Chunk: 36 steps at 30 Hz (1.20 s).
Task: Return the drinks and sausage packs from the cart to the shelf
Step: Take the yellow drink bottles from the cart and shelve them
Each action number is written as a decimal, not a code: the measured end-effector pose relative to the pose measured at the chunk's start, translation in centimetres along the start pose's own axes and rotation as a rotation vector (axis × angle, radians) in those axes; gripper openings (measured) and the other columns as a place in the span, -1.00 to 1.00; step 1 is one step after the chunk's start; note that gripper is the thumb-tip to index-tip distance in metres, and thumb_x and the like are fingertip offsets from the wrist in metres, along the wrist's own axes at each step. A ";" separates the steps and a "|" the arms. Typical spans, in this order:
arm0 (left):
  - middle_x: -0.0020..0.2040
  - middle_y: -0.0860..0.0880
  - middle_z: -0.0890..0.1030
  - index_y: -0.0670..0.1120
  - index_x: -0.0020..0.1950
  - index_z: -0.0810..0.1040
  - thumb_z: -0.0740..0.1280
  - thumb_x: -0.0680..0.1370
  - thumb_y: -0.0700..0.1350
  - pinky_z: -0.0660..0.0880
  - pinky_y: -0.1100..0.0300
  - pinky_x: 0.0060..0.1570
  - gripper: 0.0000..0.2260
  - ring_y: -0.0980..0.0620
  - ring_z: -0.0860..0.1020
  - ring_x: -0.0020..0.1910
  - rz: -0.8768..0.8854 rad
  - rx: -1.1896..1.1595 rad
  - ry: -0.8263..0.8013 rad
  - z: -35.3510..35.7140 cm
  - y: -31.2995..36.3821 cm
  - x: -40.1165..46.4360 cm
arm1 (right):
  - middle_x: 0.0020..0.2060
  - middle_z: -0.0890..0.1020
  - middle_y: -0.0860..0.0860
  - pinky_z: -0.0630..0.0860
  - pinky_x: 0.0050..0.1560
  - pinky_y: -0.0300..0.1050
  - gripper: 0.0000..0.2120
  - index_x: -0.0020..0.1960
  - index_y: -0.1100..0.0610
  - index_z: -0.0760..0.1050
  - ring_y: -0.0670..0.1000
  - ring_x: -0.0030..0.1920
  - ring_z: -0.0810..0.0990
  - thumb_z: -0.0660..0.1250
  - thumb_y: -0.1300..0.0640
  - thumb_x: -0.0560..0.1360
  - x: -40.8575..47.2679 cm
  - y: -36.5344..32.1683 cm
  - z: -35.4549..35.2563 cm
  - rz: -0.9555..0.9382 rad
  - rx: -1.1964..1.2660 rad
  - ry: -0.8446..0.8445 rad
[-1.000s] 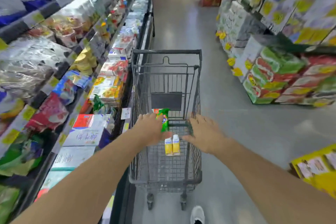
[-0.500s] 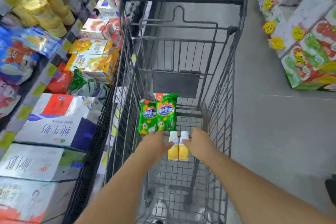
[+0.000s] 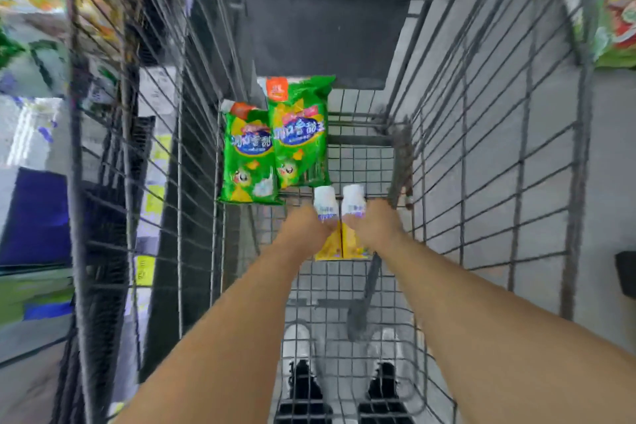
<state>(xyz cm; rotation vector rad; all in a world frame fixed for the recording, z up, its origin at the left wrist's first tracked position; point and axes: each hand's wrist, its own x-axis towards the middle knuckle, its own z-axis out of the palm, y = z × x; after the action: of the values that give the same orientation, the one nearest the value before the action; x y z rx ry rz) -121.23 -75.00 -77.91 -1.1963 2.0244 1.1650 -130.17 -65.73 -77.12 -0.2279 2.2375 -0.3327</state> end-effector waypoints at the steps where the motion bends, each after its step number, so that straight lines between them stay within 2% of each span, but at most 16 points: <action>1: 0.15 -0.27 0.59 -0.27 0.20 0.50 0.31 0.59 0.03 0.47 0.02 -0.07 -0.63 -0.23 0.57 0.09 -0.012 -0.024 0.000 0.4 -0.1 0.5 | 0.11 0.65 0.24 0.44 -0.17 -0.08 -0.56 0.19 0.29 0.57 0.21 0.07 0.65 0.41 -0.04 0.51 0.4 0.4 0.4 0.010 0.006 -0.016; 4: 0.12 -0.21 0.59 -0.23 0.21 0.44 0.36 0.56 -0.02 0.40 0.14 -0.34 -0.65 -0.05 0.53 -0.18 -0.052 -0.154 -0.008 1.1 -0.1 1.1 | 0.05 0.68 0.16 0.41 -0.25 -0.14 -0.58 0.17 0.22 0.56 0.11 -0.12 0.60 0.45 -0.05 0.46 1.3 1.1 1.1 0.078 0.051 -0.038; 5: 0.12 -0.20 0.58 -0.22 0.21 0.43 0.37 0.55 -0.05 0.39 0.16 -0.34 -0.66 -0.04 0.52 -0.18 -0.068 -0.190 -0.008 1.1 -0.1 1.3 | 0.05 0.67 0.15 0.42 -0.27 -0.15 -0.57 0.18 0.21 0.53 0.09 -0.12 0.58 0.48 -0.04 0.45 1.4 1.2 1.2 0.096 0.068 -0.034; 7: 0.12 -0.19 0.58 -0.22 0.22 0.44 0.39 0.54 -0.06 0.42 0.14 -0.24 -0.65 -0.12 0.58 -0.06 -0.111 -0.241 -0.025 1.2 -0.2 1.5 | 0.10 0.64 0.13 0.44 -0.22 -0.13 -0.50 0.22 0.21 0.48 0.10 -0.04 0.60 0.52 -0.01 0.41 1.6 1.5 1.2 0.120 0.098 -0.027; 10: 0.14 -0.18 0.60 -0.20 0.22 0.50 0.41 0.52 0.04 0.51 0.07 -0.09 -0.60 -0.15 0.62 0.06 -0.176 -0.283 -0.060 1.7 -0.6 2.0 | 0.13 0.61 0.10 0.54 -0.02 -0.05 -0.39 0.26 0.21 0.44 0.12 0.10 0.62 0.57 -0.03 0.35 1.9 1.9 1.2 0.133 0.132 -0.046; 12: 0.13 -0.15 0.61 -0.18 0.22 0.49 0.42 0.51 0.06 0.57 -0.01 0.00 -0.59 -0.14 0.62 0.04 -0.197 -0.340 -0.056 2.0 -1.0 2.2 | 0.08 0.65 0.11 0.61 0.08 0.05 -0.39 0.20 0.21 0.49 0.12 0.06 0.66 0.60 -0.07 0.29 2.0 2.1 1.5 0.142 0.180 -0.086; 14: 0.11 -0.15 0.61 -0.15 0.17 0.46 0.44 0.51 0.02 0.60 -0.05 0.01 -0.64 -0.16 0.64 0.02 -0.215 -0.413 -0.052 2.0 -1.5 2.2 | 0.01 0.68 0.12 0.64 0.08 0.13 -0.41 0.14 0.18 0.53 0.12 0.00 0.69 0.63 -0.08 0.25 2.1 2.4 1.9 0.159 0.235 -0.140; 19: 0.09 -0.12 0.61 -0.12 0.20 0.43 0.47 0.49 -0.01 0.55 -0.01 -0.03 -0.62 -0.13 0.62 0.07 -0.209 -0.473 -0.046 0.9 -2.0 0.5 | -0.02 0.69 0.09 0.64 0.06 0.06 -0.50 0.07 0.17 0.55 0.07 -0.02 0.70 0.64 0.01 0.26 0.5 2.0 1.5 0.107 0.280 -0.195; 21: 0.06 -0.10 0.63 -0.12 0.20 0.44 0.50 0.45 0.01 0.59 -0.02 0.02 -0.57 -0.11 0.64 0.04 -0.182 -0.510 -0.030 -0.7 -1.6 -1.2 | -0.04 0.68 0.07 0.62 -0.03 -0.04 -0.49 0.05 0.15 0.56 0.03 -0.05 0.68 0.65 -0.02 0.22 -0.9 1.0 0.1 0.054 0.257 -0.179; 22: 0.06 -0.10 0.64 -0.11 0.19 0.45 0.50 0.44 0.02 0.60 -0.04 0.04 -0.57 -0.11 0.64 0.03 -0.173 -0.526 -0.022 -1.6 -1.2 -2.2 | -0.04 0.68 0.05 0.62 -0.02 -0.05 -0.40 0.06 0.14 0.55 0.02 -0.05 0.67 0.66 -0.08 0.14 -1.9 0.3 -0.8 0.023 0.255 -0.173; 24: 0.07 -0.11 0.64 -0.08 0.06 0.46 0.50 0.46 0.01 0.60 -0.03 0.03 -0.68 -0.11 0.64 0.04 -0.133 -0.541 -0.004 -4.3 -0.1 -4.9 | -0.03 0.68 0.03 0.64 0.02 0.00 -0.27 0.08 0.12 0.54 0.00 -0.04 0.67 0.65 -0.15 0.01 -3.9 -1.2 -2.9 -0.021 0.271 -0.169; 27: 0.08 -0.16 0.67 -0.02 -0.12 0.45 0.51 0.45 -0.03 0.60 -0.11 0.08 -0.76 -0.14 0.66 0.04 -0.039 -0.622 0.059 -8.9 1.7 -10.1 | -0.09 0.67 0.00 0.61 -0.11 -0.11 -0.55 0.03 0.11 0.54 -0.05 -0.10 0.65 0.66 0.05 0.25 -8.1 -4.2 -7.5 -0.145 0.298 -0.184; 30: 0.08 -0.12 0.66 -0.03 0.00 0.49 0.55 0.38 0.01 0.61 -0.15 0.05 -0.68 -0.12 0.68 0.02 0.021 -0.686 0.146 -13.4 3.0 -16.3 | -0.07 0.72 0.02 0.66 -0.02 -0.03 -0.51 0.10 0.16 0.59 -0.04 -0.10 0.70 0.65 0.07 0.25 -13.1 -7.6 -12.4 -0.312 0.275 -0.180; 33: 0.04 -0.12 0.69 -0.09 0.09 0.55 0.59 0.25 0.08 0.61 -0.23 0.00 -0.49 -0.13 0.68 0.01 0.080 -0.727 0.251 -17.4 3.7 -23.0 | -0.20 0.72 -0.01 0.64 0.00 -0.13 -0.74 -0.09 0.12 0.61 -0.19 -0.23 0.66 0.63 0.17 0.30 -19.3 -11.3 -17.3 -0.512 0.209 -0.155; 35: -0.01 -0.12 0.70 -0.11 0.09 0.56 0.59 0.17 0.13 0.64 -0.15 -0.07 -0.40 -0.11 0.69 -0.05 0.101 -0.735 0.353 -19.8 4.1 -27.9 | -0.22 0.69 -0.06 0.61 -0.03 -0.14 -0.69 -0.13 0.08 0.54 -0.18 -0.18 0.66 0.64 0.10 0.27 -23.9 -13.7 -19.9 -0.638 0.163 -0.121; 36: -0.05 -0.10 0.69 -0.13 0.09 0.55 0.60 0.22 0.08 0.65 -0.05 -0.13 -0.45 -0.06 0.68 -0.11 0.107 -0.741 0.408 -21.0 4.3 -31.0 | -0.17 0.67 -0.05 0.60 -0.05 -0.11 -0.62 -0.08 0.07 0.51 -0.12 -0.13 0.65 0.65 0.06 0.26 -26.4 -14.8 -21.0 -0.695 0.125 -0.110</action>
<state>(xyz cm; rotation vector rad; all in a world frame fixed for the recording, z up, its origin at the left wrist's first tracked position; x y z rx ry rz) -110.22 -78.56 -42.06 -1.8060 2.0032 1.9574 -129.03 -69.19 -40.45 -0.9361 1.9573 -0.8016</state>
